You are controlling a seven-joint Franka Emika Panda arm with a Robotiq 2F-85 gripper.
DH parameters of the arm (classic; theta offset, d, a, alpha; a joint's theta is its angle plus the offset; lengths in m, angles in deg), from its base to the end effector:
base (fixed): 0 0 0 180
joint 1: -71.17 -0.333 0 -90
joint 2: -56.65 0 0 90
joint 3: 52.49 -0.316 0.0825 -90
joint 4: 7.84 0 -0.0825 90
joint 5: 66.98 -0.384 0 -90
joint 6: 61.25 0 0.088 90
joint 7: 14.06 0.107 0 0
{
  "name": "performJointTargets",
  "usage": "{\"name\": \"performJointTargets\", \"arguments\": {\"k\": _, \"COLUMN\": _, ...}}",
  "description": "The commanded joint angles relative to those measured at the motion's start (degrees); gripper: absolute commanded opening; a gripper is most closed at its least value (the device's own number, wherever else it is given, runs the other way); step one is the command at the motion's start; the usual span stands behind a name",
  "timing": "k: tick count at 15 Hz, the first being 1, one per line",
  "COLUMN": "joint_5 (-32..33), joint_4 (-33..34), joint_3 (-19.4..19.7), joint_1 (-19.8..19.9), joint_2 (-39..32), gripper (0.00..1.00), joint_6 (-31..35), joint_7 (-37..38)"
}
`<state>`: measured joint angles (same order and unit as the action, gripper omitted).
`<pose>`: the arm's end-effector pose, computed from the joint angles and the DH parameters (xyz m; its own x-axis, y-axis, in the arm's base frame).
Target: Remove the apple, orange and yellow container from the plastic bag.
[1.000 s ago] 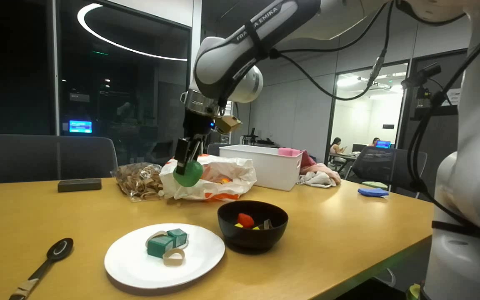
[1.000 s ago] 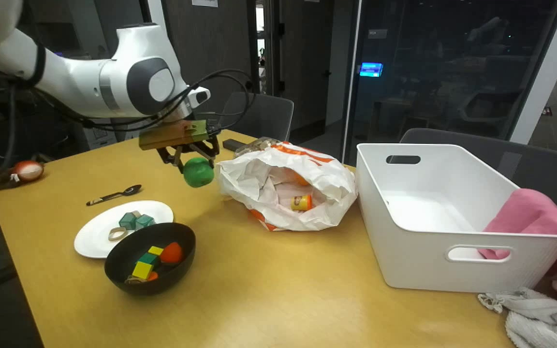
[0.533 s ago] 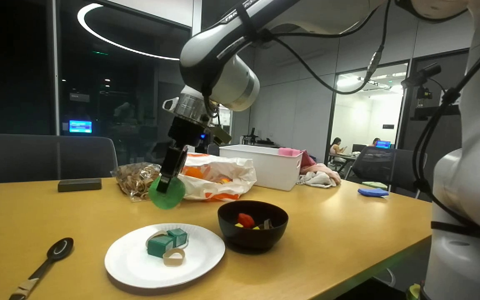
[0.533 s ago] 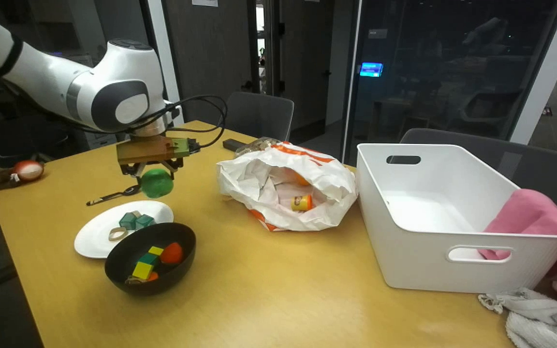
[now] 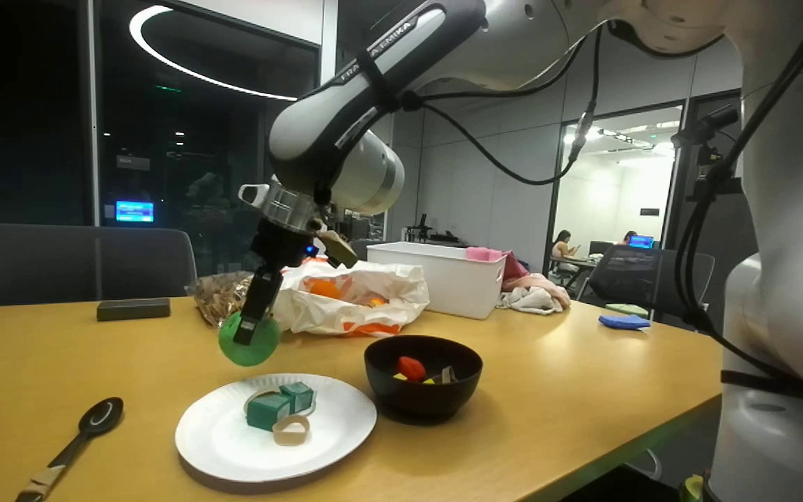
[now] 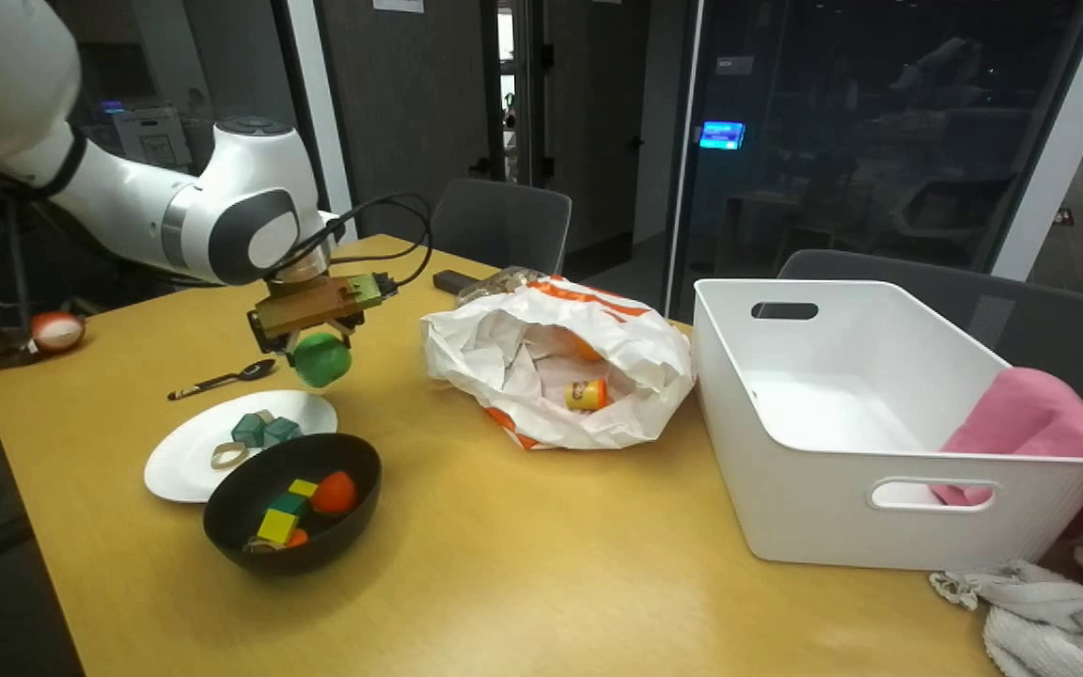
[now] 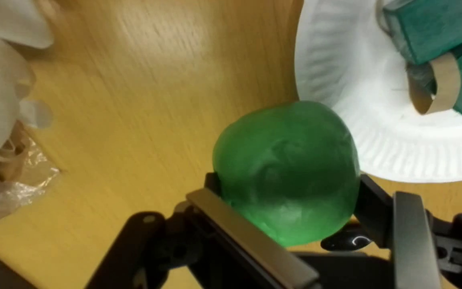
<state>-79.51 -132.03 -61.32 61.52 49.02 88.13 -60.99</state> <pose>0.5527 0.1783 0.3656 0.5259 0.7853 0.3267 0.8116 -0.5782 0.0834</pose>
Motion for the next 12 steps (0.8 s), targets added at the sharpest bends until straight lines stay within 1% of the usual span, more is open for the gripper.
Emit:
{"name": "performJointTargets", "arguments": {"k": 1, "joint_5": 4.2, "joint_4": 5.9, "joint_3": -1.0, "joint_1": 0.8, "joint_2": -4.2, "gripper": 0.56, "joint_6": 2.5, "joint_7": 3.1}}
{"name": "performJointTargets", "arguments": {"k": 7, "joint_5": 10.3, "joint_4": 10.6, "joint_3": 0.4, "joint_1": 4.1, "joint_2": -10.3, "gripper": 0.56, "joint_6": 3.6, "joint_7": 5.5}}
{"name": "performJointTargets", "arguments": {"k": 11, "joint_5": 11.6, "joint_4": 11.6, "joint_3": 0.2, "joint_1": 6.4, "joint_2": -12.6, "gripper": 0.56, "joint_6": 3.6, "joint_7": 6.1}}
{"name": "performJointTargets", "arguments": {"k": 12, "joint_5": 11.7, "joint_4": 11.9, "joint_3": 0.1, "joint_1": 6.6, "joint_2": -12.6, "gripper": 0.59, "joint_6": 3.5, "joint_7": 6.3}}
